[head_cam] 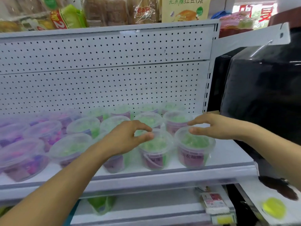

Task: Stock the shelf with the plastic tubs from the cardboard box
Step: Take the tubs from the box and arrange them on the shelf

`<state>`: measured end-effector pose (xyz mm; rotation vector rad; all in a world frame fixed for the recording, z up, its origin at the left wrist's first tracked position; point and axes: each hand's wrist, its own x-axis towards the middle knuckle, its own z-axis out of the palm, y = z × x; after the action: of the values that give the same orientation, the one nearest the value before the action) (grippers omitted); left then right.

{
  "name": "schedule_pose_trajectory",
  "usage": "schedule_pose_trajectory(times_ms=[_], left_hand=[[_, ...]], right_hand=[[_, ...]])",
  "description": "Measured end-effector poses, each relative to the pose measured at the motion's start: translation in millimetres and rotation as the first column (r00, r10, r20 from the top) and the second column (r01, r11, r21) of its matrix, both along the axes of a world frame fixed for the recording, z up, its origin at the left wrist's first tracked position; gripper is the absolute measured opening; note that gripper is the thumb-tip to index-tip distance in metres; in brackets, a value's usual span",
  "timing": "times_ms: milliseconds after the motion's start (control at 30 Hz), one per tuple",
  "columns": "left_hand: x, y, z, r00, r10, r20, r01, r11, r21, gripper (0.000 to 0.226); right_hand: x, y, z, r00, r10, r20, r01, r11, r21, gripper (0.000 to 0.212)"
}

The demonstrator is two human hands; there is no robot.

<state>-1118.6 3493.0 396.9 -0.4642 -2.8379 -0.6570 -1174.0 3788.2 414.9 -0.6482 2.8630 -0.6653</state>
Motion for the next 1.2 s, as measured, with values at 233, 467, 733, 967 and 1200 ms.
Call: schedule_pose_trajectory(times_ms=[233, 467, 733, 967, 1200], left_hand=[[17, 5, -8, 0.989, -0.047, 0.138, 0.081, 0.965, -0.250, 0.076], [29, 23, -8, 0.998, 0.027, -0.063, -0.049, 0.921, -0.386, 0.057], [36, 22, -11, 1.000, 0.029, -0.009, -0.030, 0.956, -0.292, 0.055], [34, 24, -16, 0.996, 0.085, -0.038, -0.092, 0.965, -0.246, 0.050], [28, 25, -23, 0.984, 0.164, -0.064, -0.174, 0.967, -0.188, 0.049]], right_hand=[[28, 10, -13, 0.998, 0.006, 0.056, -0.010, 0.997, 0.082, 0.068], [34, 11, -20, 0.999, 0.029, -0.015, -0.029, 0.999, 0.019, 0.057], [25, 13, -25, 0.998, 0.062, -0.012, -0.062, 0.998, -0.025, 0.052], [13, 14, -34, 0.995, 0.096, -0.021, -0.098, 0.993, -0.067, 0.049], [15, 11, -37, 0.994, 0.099, -0.044, -0.101, 0.993, -0.055, 0.049]])
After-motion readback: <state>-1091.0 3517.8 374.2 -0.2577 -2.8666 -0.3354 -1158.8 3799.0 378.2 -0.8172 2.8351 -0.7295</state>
